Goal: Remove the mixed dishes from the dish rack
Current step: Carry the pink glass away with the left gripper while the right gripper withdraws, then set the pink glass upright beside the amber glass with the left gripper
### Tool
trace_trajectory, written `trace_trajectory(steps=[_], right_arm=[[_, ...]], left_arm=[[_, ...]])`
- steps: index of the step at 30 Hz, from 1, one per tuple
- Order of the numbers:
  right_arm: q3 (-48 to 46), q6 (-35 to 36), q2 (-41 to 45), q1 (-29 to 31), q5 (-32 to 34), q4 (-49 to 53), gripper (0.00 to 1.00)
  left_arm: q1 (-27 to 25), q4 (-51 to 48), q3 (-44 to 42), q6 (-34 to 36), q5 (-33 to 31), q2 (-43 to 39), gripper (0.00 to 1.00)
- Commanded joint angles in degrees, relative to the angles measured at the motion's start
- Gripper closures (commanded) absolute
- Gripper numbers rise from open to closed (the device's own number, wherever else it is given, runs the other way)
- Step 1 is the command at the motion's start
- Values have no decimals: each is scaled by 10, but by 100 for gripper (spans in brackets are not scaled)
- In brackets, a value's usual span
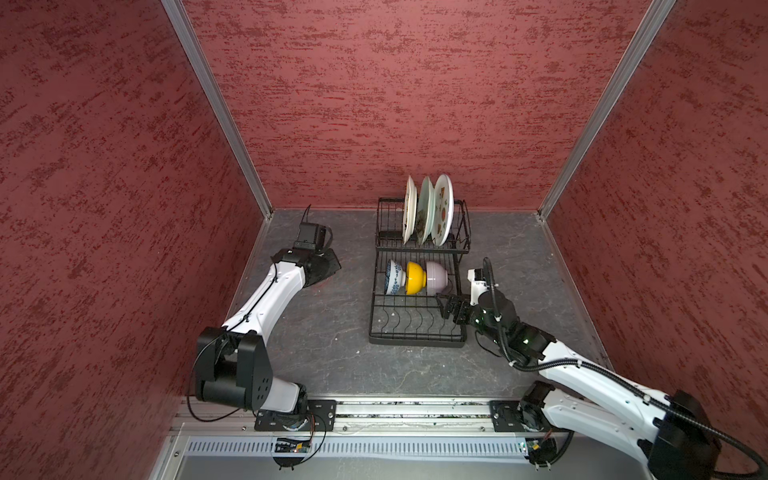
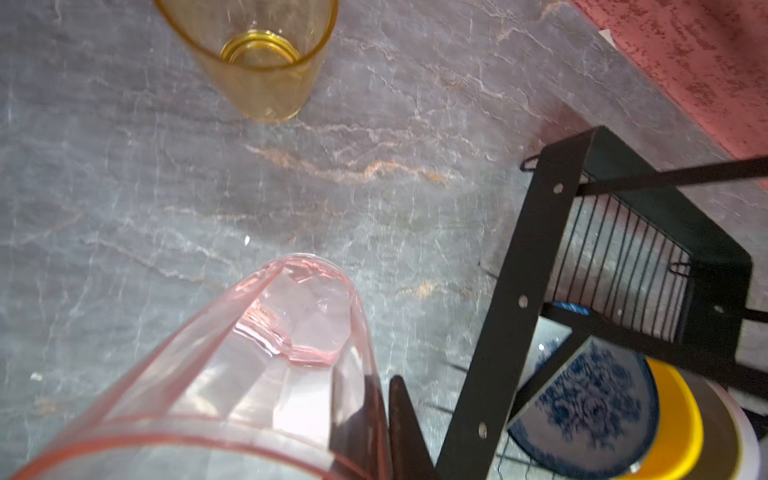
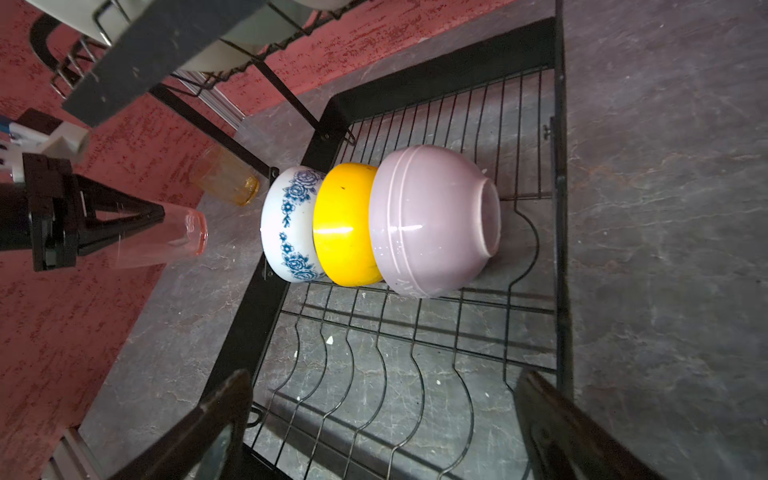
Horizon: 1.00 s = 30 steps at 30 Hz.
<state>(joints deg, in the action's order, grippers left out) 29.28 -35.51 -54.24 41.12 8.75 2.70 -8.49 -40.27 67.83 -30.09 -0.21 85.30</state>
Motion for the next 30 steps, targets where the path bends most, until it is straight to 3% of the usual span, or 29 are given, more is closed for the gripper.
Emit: trace_trajectory(steps=[1, 13, 30], right_arm=[[13, 12, 5, -2, 17, 18, 1], [8, 8, 29, -2, 51, 69, 1], [-10, -18, 43, -3, 55, 90, 1]], left_arm=[[-6, 5, 51, 23, -24, 44, 100], [-11, -57, 237, 57, -32, 220, 100], [-12, -96, 337, 83, -35, 330, 100]])
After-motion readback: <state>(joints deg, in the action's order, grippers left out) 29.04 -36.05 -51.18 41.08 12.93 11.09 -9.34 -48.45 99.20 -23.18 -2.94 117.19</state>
